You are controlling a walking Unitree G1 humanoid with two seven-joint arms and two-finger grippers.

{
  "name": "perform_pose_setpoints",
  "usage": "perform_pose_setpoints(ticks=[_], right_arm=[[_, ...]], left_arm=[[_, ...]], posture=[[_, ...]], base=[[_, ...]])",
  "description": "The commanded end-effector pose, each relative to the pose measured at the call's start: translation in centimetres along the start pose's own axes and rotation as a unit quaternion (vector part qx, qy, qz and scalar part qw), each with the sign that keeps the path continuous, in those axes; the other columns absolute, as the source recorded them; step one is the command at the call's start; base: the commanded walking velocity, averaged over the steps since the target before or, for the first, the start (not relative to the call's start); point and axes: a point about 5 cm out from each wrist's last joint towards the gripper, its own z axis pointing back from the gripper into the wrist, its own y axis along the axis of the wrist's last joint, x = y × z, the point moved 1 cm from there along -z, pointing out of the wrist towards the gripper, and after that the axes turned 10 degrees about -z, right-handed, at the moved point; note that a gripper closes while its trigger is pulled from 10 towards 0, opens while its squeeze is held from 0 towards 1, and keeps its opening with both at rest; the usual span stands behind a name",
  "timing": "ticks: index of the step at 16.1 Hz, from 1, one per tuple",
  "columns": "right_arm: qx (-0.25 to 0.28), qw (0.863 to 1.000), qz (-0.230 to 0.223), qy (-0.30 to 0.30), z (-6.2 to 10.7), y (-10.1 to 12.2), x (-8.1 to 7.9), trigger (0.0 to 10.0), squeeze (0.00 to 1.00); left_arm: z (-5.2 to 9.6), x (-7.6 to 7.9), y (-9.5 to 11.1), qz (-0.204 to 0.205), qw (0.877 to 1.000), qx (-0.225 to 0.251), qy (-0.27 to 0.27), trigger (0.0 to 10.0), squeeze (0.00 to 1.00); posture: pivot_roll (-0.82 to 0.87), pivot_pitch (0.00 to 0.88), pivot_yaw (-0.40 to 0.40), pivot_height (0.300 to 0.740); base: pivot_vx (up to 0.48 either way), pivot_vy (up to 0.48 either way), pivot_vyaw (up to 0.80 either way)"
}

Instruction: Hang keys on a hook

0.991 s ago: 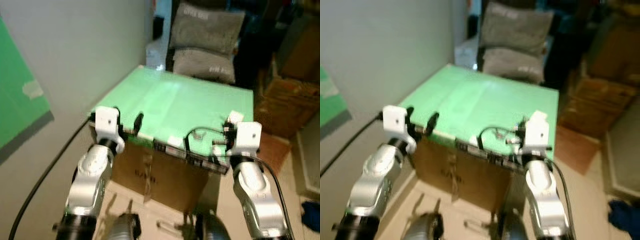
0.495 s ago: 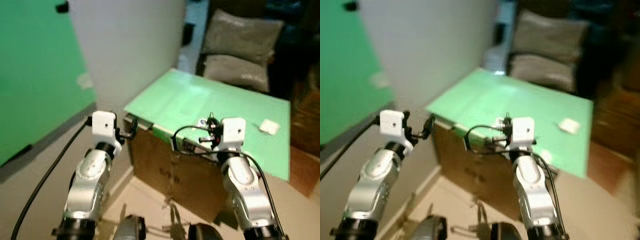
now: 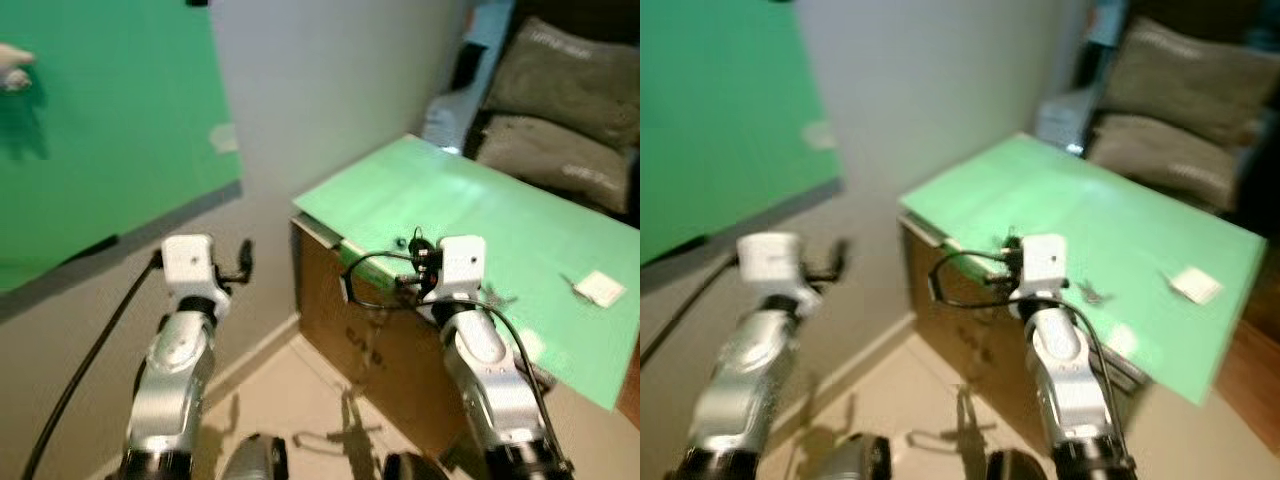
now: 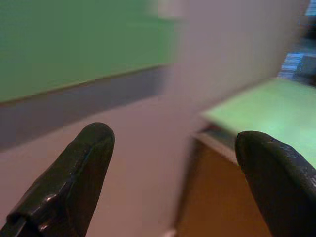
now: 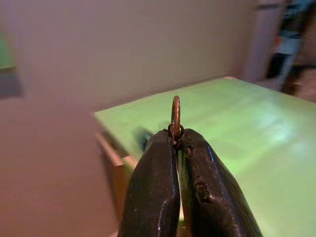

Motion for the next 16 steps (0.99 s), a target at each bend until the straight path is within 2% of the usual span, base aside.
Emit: perform_pose_setpoints(ticks=[1,3,4,5,6,8,10,11,16], right_arm=[[-0.003,1.0,-0.01,0.001,0.2,-0.3,0.1,0.0,0.0],[-0.013,1.0,-0.01,0.015,0.2,-0.8,0.1,0.0,0.0],[-0.014,1.0,-0.012,0.018,0.1,-0.8,0.0,0.0,0.0],[-0.014,0.999,-0.015,0.024,-0.2,-0.8,-0.1,0.0,0.0],[-0.014,0.999,-0.017,0.031,-0.5,-0.8,-0.2,0.0,0.0],[-0.015,0.999,-0.018,0.039,-0.8,-0.8,-0.3,0.0,0.0],[-0.017,0.998,-0.021,0.057,-1.0,-0.7,-0.7,0.0,0.0],[-0.021,0.997,-0.018,0.071,-1.1,-0.7,-1.2,0.0,0.0],[-0.026,0.996,-0.024,0.077,-1.4,-0.8,-1.4,0.0,0.0]], left_arm=[[0.4,-0.1,-0.3,0.002,1.0,-0.007,0.006,10.0,0.0],[0.4,0.1,0.5,-0.04,0.999,0.02,-0.003,10.0,0.0],[0.5,0.4,0.7,-0.045,0.999,0.027,-0.012,10.0,0.0],[0.4,0.7,0.9,-0.037,0.999,0.032,-0.019,10.0,0.0],[0.4,0.8,1.2,-0.046,0.998,0.044,-0.021,10.0,0.0],[0.5,0.6,2.0,-0.089,0.993,0.073,-0.007,10.0,0.0],[0.5,0.5,2.2,-0.109,0.991,0.076,0.0,10.0,0.0],[0.4,0.4,2.1,-0.099,0.993,0.068,0.007,10.0,0.0],[0.5,0.4,1.8,-0.101,0.993,0.059,0.009,10.0,0.0]], posture=[[-0.03,0.0,0.008,0.661],[-0.01,0.0,-0.005,0.661],[0.0,0.0,-0.008,0.661],[0.0,0.0,-0.012,0.661],[0.01,0.0,-0.017,0.661],[0.02,0.0,-0.021,0.661],[0.03,0.0,-0.03,0.661],[0.03,0.0,-0.038,0.661],[0.04,0.0,-0.046,0.661]], base=[[0.0,0.461,0.6],[0.0,0.454,0.6],[-0.289,0.386,0.6],[-0.379,0.0,0.6],[0.0,0.0,0.59],[0.0,0.0,0.61],[0.0,0.0,0.6],[0.0,-0.48,0.57],[0.0,-0.48,0.57]])
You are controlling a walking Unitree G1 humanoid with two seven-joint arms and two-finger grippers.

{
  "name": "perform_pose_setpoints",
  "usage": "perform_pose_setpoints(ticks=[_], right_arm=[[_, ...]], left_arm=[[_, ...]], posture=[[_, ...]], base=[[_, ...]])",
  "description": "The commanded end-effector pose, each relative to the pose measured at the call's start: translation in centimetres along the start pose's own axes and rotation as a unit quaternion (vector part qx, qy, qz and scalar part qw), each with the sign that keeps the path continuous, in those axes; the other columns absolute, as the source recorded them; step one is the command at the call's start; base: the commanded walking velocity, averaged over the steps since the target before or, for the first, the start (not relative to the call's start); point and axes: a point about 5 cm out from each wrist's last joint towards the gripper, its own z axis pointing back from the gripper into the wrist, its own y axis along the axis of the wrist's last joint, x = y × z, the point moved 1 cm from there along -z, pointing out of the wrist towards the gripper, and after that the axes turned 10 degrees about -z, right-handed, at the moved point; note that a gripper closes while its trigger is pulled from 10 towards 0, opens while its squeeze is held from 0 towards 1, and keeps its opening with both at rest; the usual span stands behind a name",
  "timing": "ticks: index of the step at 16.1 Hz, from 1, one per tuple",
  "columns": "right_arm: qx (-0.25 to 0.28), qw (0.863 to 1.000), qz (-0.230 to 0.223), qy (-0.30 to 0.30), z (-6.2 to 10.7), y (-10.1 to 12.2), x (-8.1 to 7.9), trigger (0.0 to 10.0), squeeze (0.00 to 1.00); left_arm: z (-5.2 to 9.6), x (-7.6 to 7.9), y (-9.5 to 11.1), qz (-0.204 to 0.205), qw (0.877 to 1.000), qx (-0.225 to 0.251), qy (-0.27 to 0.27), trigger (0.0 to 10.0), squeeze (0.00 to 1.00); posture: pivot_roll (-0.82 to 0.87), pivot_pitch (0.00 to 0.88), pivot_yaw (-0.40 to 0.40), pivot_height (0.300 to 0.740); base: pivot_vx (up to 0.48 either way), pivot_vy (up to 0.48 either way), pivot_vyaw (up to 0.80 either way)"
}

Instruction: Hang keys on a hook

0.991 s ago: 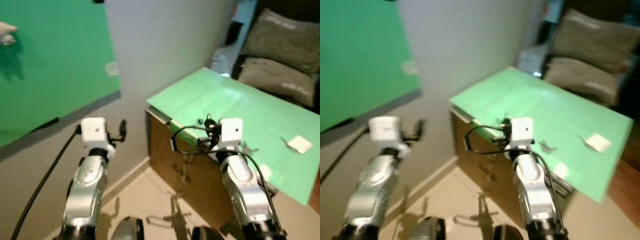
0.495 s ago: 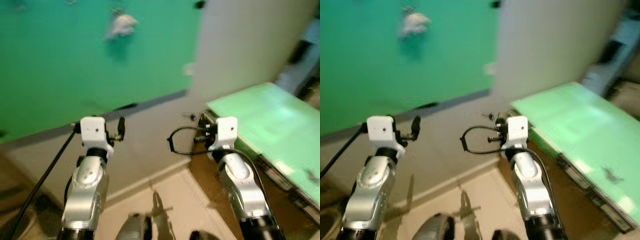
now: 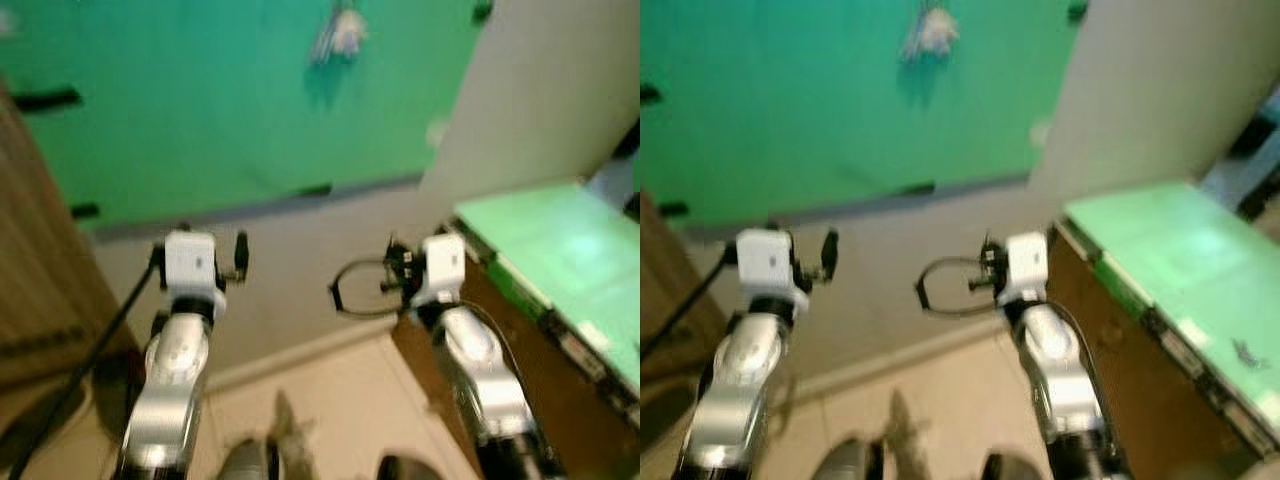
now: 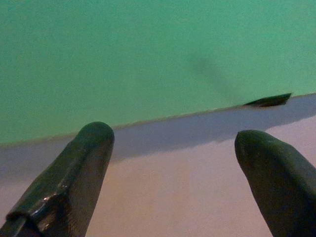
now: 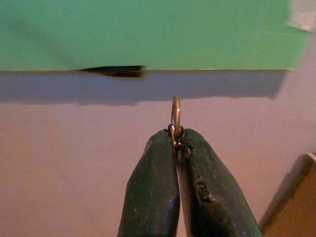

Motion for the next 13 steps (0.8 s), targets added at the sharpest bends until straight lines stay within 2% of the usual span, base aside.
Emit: perform_pose_setpoints(ticks=[1,4,7,8,10,12,13], right_arm=[[0.003,1.0,0.001,-0.001,-0.3,0.5,0.4,0.0,0.0],[0.005,1.0,0.005,-0.002,-0.6,0.7,0.7,0.0,0.0],[0.008,1.0,0.017,0.003,-0.9,1.1,0.7,0.0,0.0],[0.012,1.0,0.016,0.003,-1.1,1.4,0.9,0.0,0.0],[0.012,1.0,0.016,0.003,-1.3,1.4,0.9,0.0,0.0],[0.007,1.0,0.0,0.006,-1.3,1.1,0.7,0.0,0.0],[0.007,1.0,0.007,0.003,-1.3,1.0,0.7,0.0,0.0]], left_arm=[[-0.1,0.4,0.3,-0.003,1.0,0.002,-0.003,10.0,0.0],[-0.2,0.9,0.4,-0.005,1.0,0.004,-0.011,10.0,0.0],[-0.7,0.9,0.7,0.004,1.0,0.01,-0.014,10.0,0.0],[-0.9,0.8,0.9,-0.014,1.0,0.013,-0.015,10.0,0.0],[-1.1,0.7,1.0,-0.013,1.0,0.012,-0.013,10.0,0.0],[-1.2,0.7,1.1,-0.021,1.0,0.009,-0.013,10.0,0.0],[-1.2,0.7,0.9,-0.021,1.0,0.003,-0.011,10.0,0.0]], posture=[[0.04,0.0,-0.046,0.661],[0.04,0.0,-0.048,0.661],[0.04,0.0,-0.045,0.661],[0.04,0.0,-0.043,0.661],[0.03,0.0,-0.04,0.661],[0.03,0.0,-0.036,0.661],[0.03,0.0,-0.036,0.661]], base=[[0.0,-0.48,0.57],[0.0,-0.477,0.57],[0.0,0.0,0.56],[0.0,0.0,0.57],[0.0,0.0,0.57],[0.0,-0.467,0.55],[0.0,-0.424,0.0]])
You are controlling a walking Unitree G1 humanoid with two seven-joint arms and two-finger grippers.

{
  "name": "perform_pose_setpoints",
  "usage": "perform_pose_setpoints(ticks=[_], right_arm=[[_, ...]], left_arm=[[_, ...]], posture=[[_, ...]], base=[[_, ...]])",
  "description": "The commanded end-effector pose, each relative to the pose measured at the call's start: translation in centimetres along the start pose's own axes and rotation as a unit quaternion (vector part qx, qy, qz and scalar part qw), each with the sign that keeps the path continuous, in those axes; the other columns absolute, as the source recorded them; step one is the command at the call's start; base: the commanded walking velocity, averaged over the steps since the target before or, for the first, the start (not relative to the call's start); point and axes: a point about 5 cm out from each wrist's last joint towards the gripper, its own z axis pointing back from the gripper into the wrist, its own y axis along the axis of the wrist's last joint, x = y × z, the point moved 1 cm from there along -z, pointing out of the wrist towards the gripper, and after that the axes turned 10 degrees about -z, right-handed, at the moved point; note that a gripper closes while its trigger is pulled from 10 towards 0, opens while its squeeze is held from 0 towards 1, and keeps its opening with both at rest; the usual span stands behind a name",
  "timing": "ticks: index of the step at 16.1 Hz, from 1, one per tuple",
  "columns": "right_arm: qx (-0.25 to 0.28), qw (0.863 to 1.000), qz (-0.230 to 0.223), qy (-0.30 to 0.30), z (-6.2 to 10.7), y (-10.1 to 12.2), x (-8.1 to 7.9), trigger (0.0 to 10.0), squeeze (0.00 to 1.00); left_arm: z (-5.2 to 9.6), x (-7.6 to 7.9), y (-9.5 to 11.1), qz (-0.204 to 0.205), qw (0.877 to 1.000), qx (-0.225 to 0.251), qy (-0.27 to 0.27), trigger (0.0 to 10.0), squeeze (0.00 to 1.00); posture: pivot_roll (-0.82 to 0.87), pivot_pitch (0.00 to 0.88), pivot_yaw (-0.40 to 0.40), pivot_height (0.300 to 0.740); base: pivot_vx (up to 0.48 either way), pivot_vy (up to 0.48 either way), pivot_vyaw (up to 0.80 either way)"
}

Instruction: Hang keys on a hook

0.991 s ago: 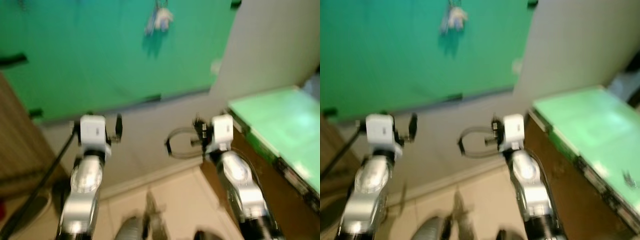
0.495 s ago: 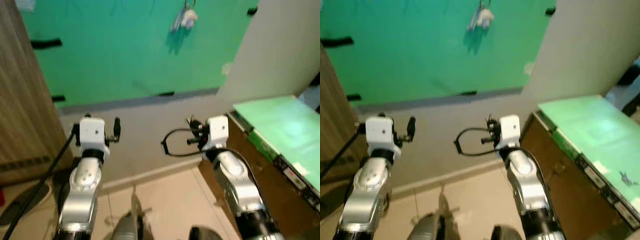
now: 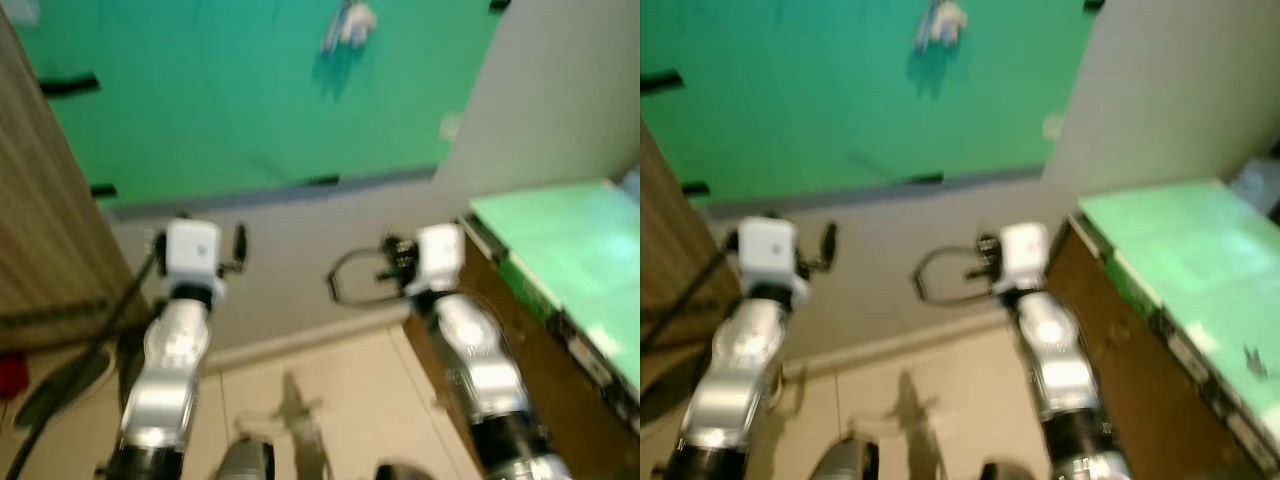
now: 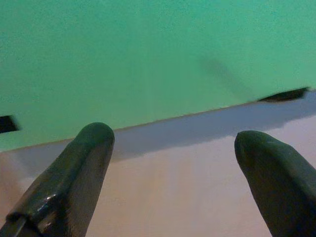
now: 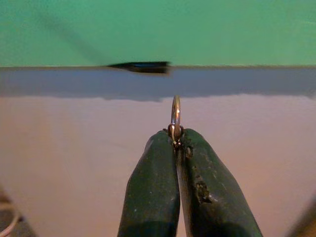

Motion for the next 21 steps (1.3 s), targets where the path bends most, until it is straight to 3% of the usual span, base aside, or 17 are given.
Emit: perform_pose_setpoints(ticks=[1,8,10,12,13,17,21], right_arm=[[0.008,1.0,0.01,-0.013,0.3,0.4,1.0,0.0,0.0],[0.018,1.0,-0.011,0.013,-0.1,0.7,0.4,0.0,0.0],[0.017,0.999,-0.01,0.026,-0.2,0.7,0.0,0.0,0.0],[0.011,0.999,-0.023,0.03,-0.1,0.6,0.0,0.0,0.0],[0.008,0.999,-0.027,0.032,-0.2,0.6,0.0,0.0,0.0],[-0.005,0.999,-0.022,0.023,-0.3,0.2,0.5,0.0,0.0],[-0.003,0.999,0.004,0.036,-0.7,0.3,-0.2,0.0,0.0]], left_arm=[[0.1,1.1,-0.1,0.007,1.0,-0.011,-0.013,10.0,0.0],[-0.1,0.9,0.1,-0.007,1.0,-0.005,-0.013,10.0,0.0],[-0.1,1.3,0.2,0.006,1.0,-0.002,-0.027,10.0,0.0],[0.0,1.4,-0.1,0.02,0.999,-0.013,-0.025,10.0,0.0],[0.0,1.4,-0.2,0.051,0.998,-0.022,-0.023,10.0,0.0],[-0.2,1.5,-0.2,0.039,0.999,-0.018,-0.028,10.0,0.0],[-0.3,1.4,0.0,0.016,0.999,-0.006,-0.03,10.0,0.0]], posture=[[0.04,0.0,-0.033,0.661],[0.04,0.0,-0.026,0.725],[0.04,0.0,-0.028,0.74],[0.04,0.0,-0.038,0.74],[0.04,0.0,-0.038,0.74],[0.05,0.0,-0.052,0.74],[0.06,0.0,-0.048,0.74]], base=[[0.356,-0.315,0.0],[0.053,0.0,0.0],[0.0,0.0,0.0],[0.0,0.0,0.0],[0.0,0.0,0.0],[0.0,0.0,0.0],[0.0,0.0,0.11]])
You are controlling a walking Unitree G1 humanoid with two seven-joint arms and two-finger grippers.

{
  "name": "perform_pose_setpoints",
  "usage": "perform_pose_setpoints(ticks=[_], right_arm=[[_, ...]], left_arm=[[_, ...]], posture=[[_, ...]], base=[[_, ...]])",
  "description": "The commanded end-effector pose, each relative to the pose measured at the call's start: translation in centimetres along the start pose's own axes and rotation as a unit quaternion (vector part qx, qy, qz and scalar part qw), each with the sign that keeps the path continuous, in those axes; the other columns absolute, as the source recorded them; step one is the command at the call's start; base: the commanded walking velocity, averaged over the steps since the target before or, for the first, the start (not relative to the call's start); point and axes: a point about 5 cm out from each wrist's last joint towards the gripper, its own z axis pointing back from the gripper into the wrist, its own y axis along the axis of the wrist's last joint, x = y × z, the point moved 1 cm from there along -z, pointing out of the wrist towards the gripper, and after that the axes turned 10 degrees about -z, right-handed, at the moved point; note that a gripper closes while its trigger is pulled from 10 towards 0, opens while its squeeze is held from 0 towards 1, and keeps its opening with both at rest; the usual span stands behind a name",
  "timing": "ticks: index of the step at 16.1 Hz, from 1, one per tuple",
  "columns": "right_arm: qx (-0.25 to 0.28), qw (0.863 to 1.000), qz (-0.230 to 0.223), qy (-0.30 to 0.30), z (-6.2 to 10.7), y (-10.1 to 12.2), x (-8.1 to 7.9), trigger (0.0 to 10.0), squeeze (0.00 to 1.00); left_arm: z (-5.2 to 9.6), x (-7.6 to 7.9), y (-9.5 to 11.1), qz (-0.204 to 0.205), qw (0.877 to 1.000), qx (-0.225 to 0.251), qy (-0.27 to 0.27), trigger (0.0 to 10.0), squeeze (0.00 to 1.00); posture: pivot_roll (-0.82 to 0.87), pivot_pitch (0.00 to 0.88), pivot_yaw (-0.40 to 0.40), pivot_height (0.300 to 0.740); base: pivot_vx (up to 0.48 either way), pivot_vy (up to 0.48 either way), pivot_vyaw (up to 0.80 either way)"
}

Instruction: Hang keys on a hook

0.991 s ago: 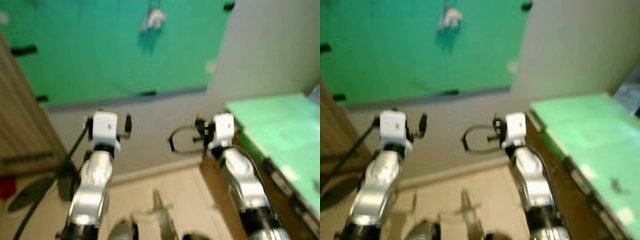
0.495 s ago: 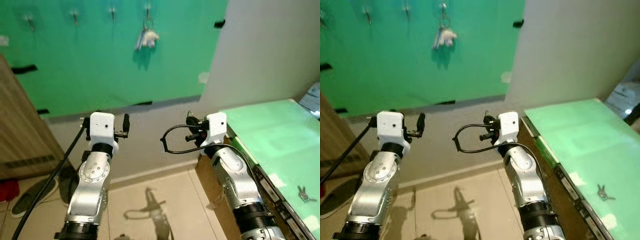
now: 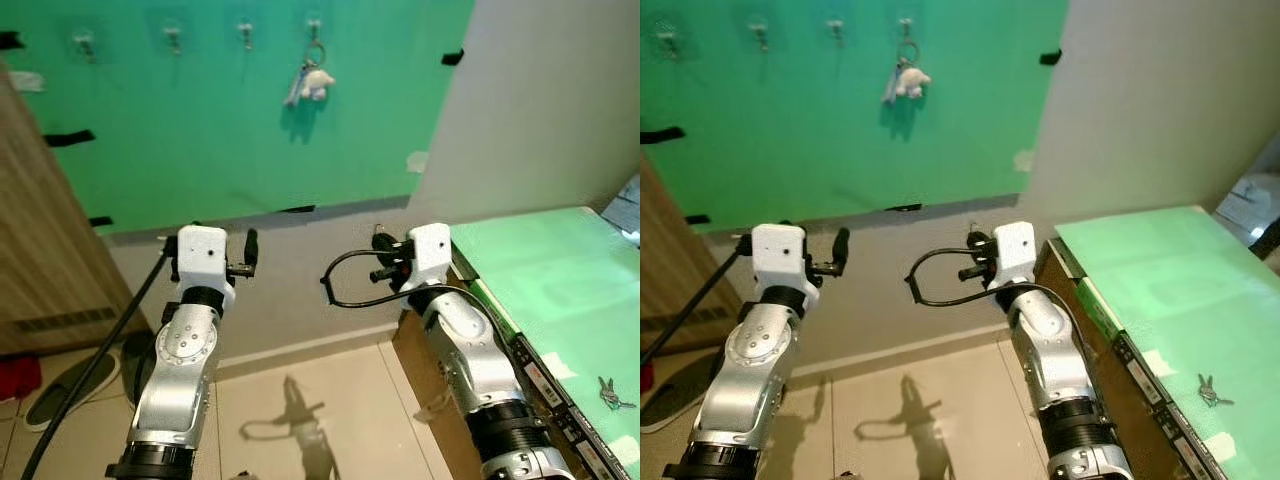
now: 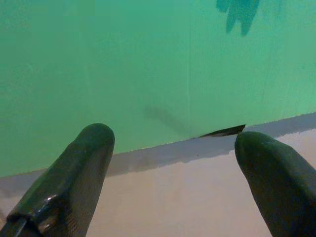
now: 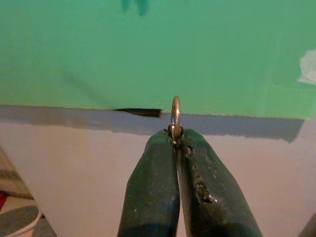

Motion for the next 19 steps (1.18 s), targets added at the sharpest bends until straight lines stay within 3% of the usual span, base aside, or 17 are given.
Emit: perform_pose_setpoints(ticks=[1,7,11,12,13,16,19], right_arm=[[0.003,1.0,0.006,0.003,-0.3,0.3,0.0,0.0,0.0],[0.005,1.0,0.005,0.01,-0.4,0.4,-0.2,0.0,0.0],[0.002,1.0,-0.009,0.009,-0.3,0.2,-0.1,0.0,0.0],[0.008,1.0,-0.009,-0.024,-0.1,0.4,1.0,0.0,0.0],[0.008,0.999,-0.013,-0.034,-0.1,0.4,1.3,0.0,0.0],[0.012,0.999,-0.017,-0.026,-0.2,0.5,1.2,0.0,0.0],[0.01,1.0,-0.009,-0.013,-0.3,0.5,0.7,0.0,0.0]], left_arm=[[-0.4,0.1,0.5,-0.004,1.0,0.009,-0.001,10.0,0.0],[-0.4,0.0,0.3,-0.008,1.0,0.002,0.004,10.0,0.0],[0.5,-0.8,-0.6,-0.013,1.0,-0.008,0.005,10.0,0.0],[1.8,-2.8,-2.9,0.02,0.998,-0.056,0.037,10.0,0.0],[1.8,-2.9,-3.0,0.022,0.997,-0.06,0.041,10.0,0.0],[1.0,-1.5,-1.4,0.018,0.999,-0.028,0.027,10.0,0.0],[0.8,-1.3,-1.1,0.009,1.0,-0.022,0.02,10.0,0.0]], posture=[[0.06,0.0,-0.048,0.74],[0.06,0.0,-0.043,0.74],[0.05,0.0,-0.043,0.74],[0.06,0.0,-0.044,0.74],[0.06,0.0,-0.045,0.74],[0.06,0.0,-0.042,0.74],[0.06,0.0,-0.04,0.74]], base=[[0.0,0.0,0.0],[0.0,0.0,0.0],[0.0,0.0,0.0],[0.0,0.0,0.0],[0.0,0.461,0.0],[0.0,0.246,0.46],[0.0,0.0,0.64]])
